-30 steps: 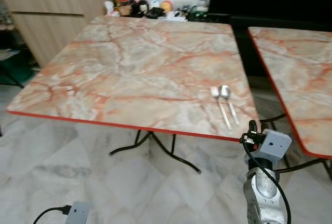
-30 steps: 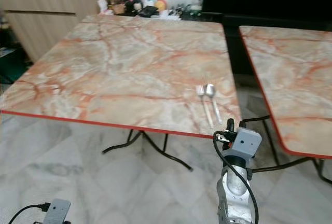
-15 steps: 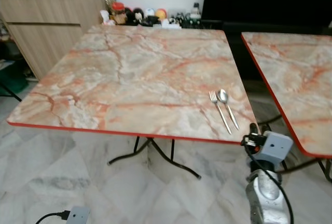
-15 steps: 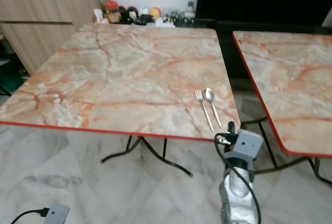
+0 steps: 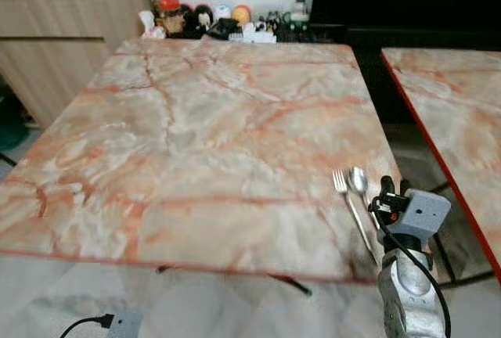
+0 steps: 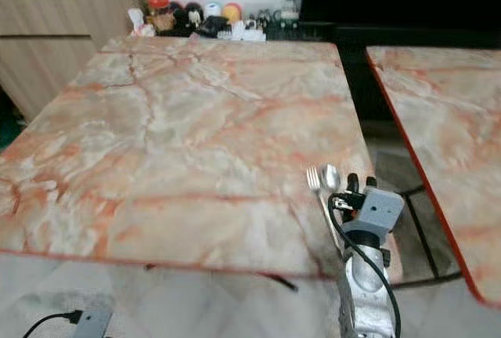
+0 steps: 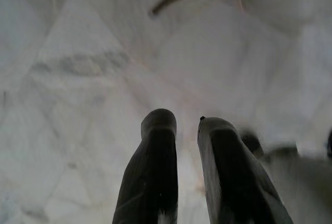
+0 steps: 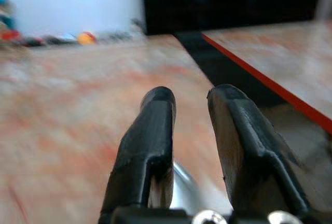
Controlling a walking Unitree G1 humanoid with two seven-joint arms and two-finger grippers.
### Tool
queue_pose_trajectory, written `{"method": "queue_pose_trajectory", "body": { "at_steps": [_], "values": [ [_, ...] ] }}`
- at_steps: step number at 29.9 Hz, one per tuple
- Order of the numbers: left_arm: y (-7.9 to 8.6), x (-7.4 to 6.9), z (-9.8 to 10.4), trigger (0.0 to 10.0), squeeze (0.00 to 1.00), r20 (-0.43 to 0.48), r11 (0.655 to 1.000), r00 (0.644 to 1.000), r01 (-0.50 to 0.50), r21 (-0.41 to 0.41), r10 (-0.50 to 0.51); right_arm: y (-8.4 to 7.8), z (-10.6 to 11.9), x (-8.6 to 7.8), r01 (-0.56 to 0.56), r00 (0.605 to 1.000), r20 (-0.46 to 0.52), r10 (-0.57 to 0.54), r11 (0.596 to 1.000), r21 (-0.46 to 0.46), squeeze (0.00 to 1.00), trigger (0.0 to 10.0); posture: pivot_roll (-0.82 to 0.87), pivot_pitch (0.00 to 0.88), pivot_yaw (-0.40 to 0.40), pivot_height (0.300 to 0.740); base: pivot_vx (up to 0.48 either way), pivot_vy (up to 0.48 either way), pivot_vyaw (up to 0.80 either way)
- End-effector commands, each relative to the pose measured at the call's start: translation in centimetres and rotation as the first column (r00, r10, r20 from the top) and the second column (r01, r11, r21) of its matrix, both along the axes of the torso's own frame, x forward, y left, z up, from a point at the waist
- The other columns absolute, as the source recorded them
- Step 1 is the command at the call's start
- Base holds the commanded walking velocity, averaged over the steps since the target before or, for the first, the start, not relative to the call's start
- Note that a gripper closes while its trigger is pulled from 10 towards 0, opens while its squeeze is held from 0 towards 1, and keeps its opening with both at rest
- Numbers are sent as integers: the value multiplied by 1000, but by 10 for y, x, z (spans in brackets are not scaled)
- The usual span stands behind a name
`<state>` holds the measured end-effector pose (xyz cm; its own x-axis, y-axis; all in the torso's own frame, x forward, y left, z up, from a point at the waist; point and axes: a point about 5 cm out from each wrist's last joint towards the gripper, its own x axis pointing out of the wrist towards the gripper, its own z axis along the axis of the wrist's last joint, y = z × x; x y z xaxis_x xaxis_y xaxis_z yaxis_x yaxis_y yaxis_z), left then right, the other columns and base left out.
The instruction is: Setting the table
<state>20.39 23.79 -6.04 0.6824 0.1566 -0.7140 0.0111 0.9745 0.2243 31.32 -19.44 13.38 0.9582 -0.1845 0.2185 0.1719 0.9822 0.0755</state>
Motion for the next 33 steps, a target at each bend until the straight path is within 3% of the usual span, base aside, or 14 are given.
{"method": "queue_pose_trajectory", "body": {
  "at_steps": [1, 4, 5, 11, 20, 23, 24, 25, 28, 33],
  "values": [
    [7, -15, -6, 10000, 0, -45, 1000, 999, -21, 6, 21, 9, -3, -3, -47, 999, -21, 47, 999, 2, 0, 10000, 1, 121, 10, 740, 0, 0, 0],
    [7, -16, -7, 10000, 0, -46, 1000, 999, -20, 10, 20, 11, -5, -10, -70, 997, -33, 69, 997, -13, 0, 10000, 1, 118, 7, 740, 0, 0, 0],
    [7, -16, -7, 10000, 0, -50, 1000, 999, -18, 12, 18, 12, -6, -18, -89, 995, -36, 88, 996, -14, 1000, 10000, 1, 115, 5, 740, 0, 0, 0],
    [8, -17, -7, 10000, 0, -50, 1000, 999, -12, 17, 13, 12, -8, -43, -88, 995, -56, 86, 995, -42, 1000, 10000, -11, 94, 7, 740, 0, 0, 0],
    [8, -16, -7, 10000, 0, -56, 1000, 998, -3, 19, 4, 11, 0, -67, -66, 992, -112, 58, 996, -68, 1000, 10000, -21, 84, 1, 740, 0, 0, 0],
    [6, -15, -7, 10000, 0, -60, 1000, 998, 7, 21, -6, 12, -1, -77, -82, 971, -231, 59, 993, -89, 1000, 10000, -22, 96, -3, 740, 0, 0, 0],
    [6, -14, -7, 10000, 0, -61, 1000, 998, 12, 20, -11, 13, -1, -78, -90, 970, -233, 70, 993, -78, 780, 10000, -27, 110, -5, 740, 0, 0, 0],
    [5, -13, -6, 10000, 0, -62, 999, 998, 29, 21, -28, 15, 1, -77, -120, 964, -245, 104, 992, -49, 0, 10000, -31, 120, -4, 740, 0, 0, 0],
    [4, -13, -7, 10000, 0, -63, 999, 998, 32, 20, -31, 11, 2, -74, -127, 952, -292, 97, 988, -89, 0, 10000, -34, 127, -3, 740, 0, 0, 0],
    [2, -13, -7, 10000, 0, -67, 999, 997, 43, 17, -42, -3, -5, -66, -126, 908, -409, 89, 990, -65, 0, 10000, -30, 137, -2, 740, 0, 0, 0]
  ]
}}
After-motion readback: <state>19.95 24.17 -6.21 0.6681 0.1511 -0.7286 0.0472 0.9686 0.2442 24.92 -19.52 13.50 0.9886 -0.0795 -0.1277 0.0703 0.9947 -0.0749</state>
